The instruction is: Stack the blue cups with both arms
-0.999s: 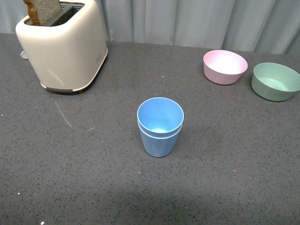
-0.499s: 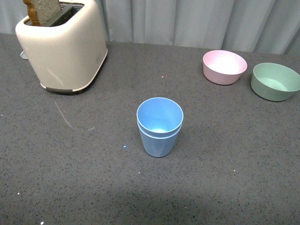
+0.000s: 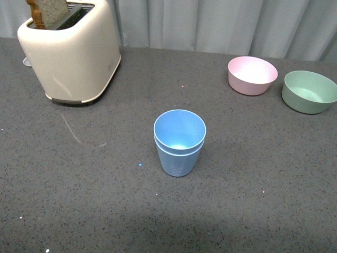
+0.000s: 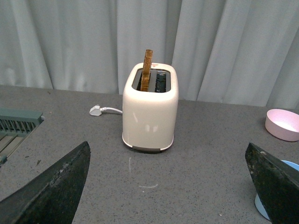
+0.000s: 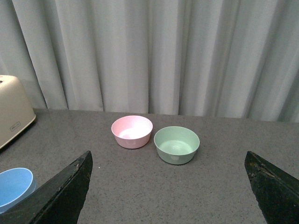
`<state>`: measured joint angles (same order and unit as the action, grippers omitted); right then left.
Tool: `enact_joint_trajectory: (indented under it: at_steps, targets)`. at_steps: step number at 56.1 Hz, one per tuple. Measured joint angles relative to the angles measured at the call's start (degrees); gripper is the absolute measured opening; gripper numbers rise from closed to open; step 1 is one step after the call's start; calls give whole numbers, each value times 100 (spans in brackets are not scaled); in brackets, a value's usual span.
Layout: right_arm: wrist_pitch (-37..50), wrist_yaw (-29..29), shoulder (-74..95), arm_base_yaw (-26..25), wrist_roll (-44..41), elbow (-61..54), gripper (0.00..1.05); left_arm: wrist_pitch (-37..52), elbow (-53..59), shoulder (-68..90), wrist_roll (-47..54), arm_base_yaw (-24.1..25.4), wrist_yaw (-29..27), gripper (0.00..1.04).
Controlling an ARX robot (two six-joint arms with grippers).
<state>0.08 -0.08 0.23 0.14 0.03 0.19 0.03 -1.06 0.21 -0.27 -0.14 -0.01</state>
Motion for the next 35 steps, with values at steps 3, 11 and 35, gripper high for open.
enact_joint_trajectory:
  at_steps: [3, 11, 35]
  targets:
    - [0, 0, 0, 0, -2, 0, 95, 0, 0, 0, 0, 0, 0, 98]
    - [0, 0, 0, 0, -2, 2, 95, 0, 0, 0, 0, 0, 0, 98]
    - [0, 2, 0, 0, -2, 0, 95, 0, 0, 0, 0, 0, 0, 98]
